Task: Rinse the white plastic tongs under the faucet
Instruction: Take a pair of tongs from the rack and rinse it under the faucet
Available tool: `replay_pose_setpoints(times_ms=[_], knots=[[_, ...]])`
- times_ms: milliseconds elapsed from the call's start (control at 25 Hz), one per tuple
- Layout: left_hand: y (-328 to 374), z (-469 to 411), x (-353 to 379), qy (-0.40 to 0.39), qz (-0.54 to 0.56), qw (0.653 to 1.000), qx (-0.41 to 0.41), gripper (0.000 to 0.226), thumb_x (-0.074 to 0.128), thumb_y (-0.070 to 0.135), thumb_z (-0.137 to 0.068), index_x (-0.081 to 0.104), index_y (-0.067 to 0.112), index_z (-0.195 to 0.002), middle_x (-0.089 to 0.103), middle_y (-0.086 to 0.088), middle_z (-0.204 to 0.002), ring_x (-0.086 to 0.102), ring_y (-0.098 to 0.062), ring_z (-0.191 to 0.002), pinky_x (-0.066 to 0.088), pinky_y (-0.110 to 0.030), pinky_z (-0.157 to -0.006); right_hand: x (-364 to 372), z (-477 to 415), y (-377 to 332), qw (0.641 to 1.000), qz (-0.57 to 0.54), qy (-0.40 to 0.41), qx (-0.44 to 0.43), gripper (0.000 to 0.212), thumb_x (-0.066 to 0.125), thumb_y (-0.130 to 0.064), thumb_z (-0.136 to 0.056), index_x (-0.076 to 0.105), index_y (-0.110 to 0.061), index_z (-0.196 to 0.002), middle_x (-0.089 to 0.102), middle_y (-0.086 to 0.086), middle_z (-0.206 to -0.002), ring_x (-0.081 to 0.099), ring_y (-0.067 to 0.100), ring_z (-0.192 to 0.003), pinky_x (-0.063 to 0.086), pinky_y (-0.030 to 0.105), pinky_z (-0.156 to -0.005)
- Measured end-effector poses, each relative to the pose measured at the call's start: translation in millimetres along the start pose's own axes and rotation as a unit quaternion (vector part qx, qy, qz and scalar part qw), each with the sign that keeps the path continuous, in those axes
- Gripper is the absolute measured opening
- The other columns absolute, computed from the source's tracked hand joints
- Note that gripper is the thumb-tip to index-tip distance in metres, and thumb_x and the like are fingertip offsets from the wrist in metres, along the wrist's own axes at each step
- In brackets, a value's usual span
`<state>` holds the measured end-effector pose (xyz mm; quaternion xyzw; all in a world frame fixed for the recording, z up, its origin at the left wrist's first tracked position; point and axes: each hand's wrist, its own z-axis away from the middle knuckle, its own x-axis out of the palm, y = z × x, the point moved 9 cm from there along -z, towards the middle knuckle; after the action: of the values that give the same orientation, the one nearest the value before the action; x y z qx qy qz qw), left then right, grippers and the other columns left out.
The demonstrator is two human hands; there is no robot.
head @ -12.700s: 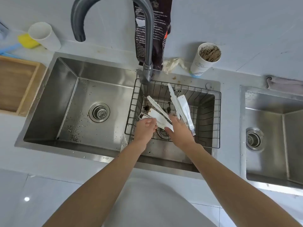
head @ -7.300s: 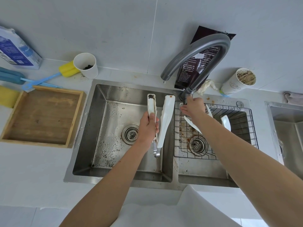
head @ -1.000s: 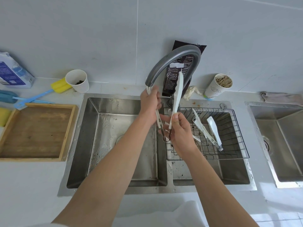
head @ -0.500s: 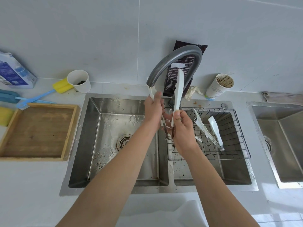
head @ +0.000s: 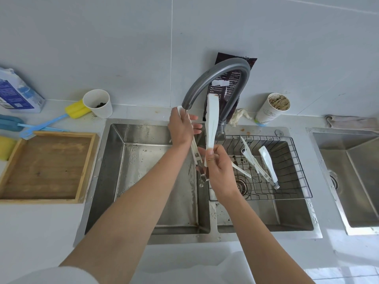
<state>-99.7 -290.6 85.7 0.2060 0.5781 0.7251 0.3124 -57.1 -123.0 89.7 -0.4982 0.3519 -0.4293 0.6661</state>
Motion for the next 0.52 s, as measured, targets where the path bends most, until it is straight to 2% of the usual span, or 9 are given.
replay_pose_setpoints(times_ms=[80,120,200,280,360,440,520], knots=[[-0.1,4.6,1.2,0.016,-0.007,1.000,0.003,0.021,0.038,0.021,-0.105,0.050,0.003,-0.106,0.066,-0.003,-0.077,0.060,-0.002,-0.041,0.052,-0.019,-0.042,-3.1,-1.9,-1.6,1.000,0.012,0.024,-0.009,0.021,0.044,-0.030,-0.104,0.052,-0.013,-0.094,0.072,0.012,-0.107,0.058,0.019,-0.069,0.050,0.022,-0.056],[-0.3,10.3,3.9,0.016,-0.011,1.000,0.007,0.021,0.037,0.021,-0.106,0.049,0.004,-0.104,0.063,0.000,-0.073,0.058,0.000,-0.039,0.050,-0.016,-0.041,-5.7,-2.5,-2.1,0.999,0.015,0.037,-0.010,0.020,0.043,-0.028,-0.105,0.052,-0.014,-0.094,0.070,0.016,-0.101,0.054,0.016,-0.066,0.046,0.017,-0.052],[-4.9,25.2,13.9,-0.006,-0.011,1.000,0.015,0.020,0.035,0.020,-0.106,0.046,0.004,-0.102,0.059,0.003,-0.070,0.056,0.003,-0.039,0.047,-0.014,-0.039,-9.7,-3.4,-4.0,0.998,0.018,0.053,-0.026,0.022,0.042,-0.026,-0.105,0.053,-0.010,-0.095,0.060,0.021,-0.077,0.042,0.008,-0.055,0.038,0.019,-0.048],[-15.0,39.9,21.5,-0.033,-0.011,0.999,0.017,0.024,0.034,0.023,-0.106,0.046,0.002,-0.103,0.060,0.002,-0.070,0.059,0.000,-0.046,0.048,-0.015,-0.042,-12.5,-4.4,-5.9,0.997,0.027,0.063,-0.043,0.025,0.041,-0.025,-0.106,0.053,-0.004,-0.098,0.048,0.002,-0.061,0.033,0.003,-0.049,0.030,0.022,-0.047],[-23.5,45.9,21.9,-0.046,-0.011,0.999,0.007,0.026,0.034,0.025,-0.106,0.047,0.002,-0.105,0.061,0.001,-0.072,0.062,-0.007,-0.053,0.051,-0.017,-0.045,-13.8,-5.5,-4.9,0.996,0.033,0.066,-0.042,0.025,0.041,-0.025,-0.106,0.054,-0.004,-0.100,0.050,-0.007,-0.060,0.034,0.001,-0.047,0.030,0.021,-0.047],[-22.7,41.7,18.9,-0.047,-0.007,0.999,-0.004,0.025,0.034,0.025,-0.106,0.046,0.003,-0.104,0.061,-0.001,-0.074,0.062,-0.009,-0.053,0.052,-0.020,-0.044,-10.6,-4.0,-5.5,0.997,0.040,0.052,-0.044,0.023,0.040,-0.027,-0.106,0.053,-0.010,-0.097,0.053,0.010,-0.065,0.031,0.003,-0.047,0.028,0.025,-0.047],[-9.0,30.5,10.3,-0.026,-0.012,1.000,-0.001,0.021,0.034,0.023,-0.106,0.044,0.005,-0.105,0.059,0.000,-0.075,0.059,-0.001,-0.045,0.048,-0.017,-0.040,-4.5,-0.9,-6.8,0.998,0.041,0.030,-0.044,0.021,0.041,-0.028,-0.106,0.051,-0.017,-0.092,0.058,0.033,-0.083,0.035,0.010,-0.051,0.032,0.029,-0.047]])
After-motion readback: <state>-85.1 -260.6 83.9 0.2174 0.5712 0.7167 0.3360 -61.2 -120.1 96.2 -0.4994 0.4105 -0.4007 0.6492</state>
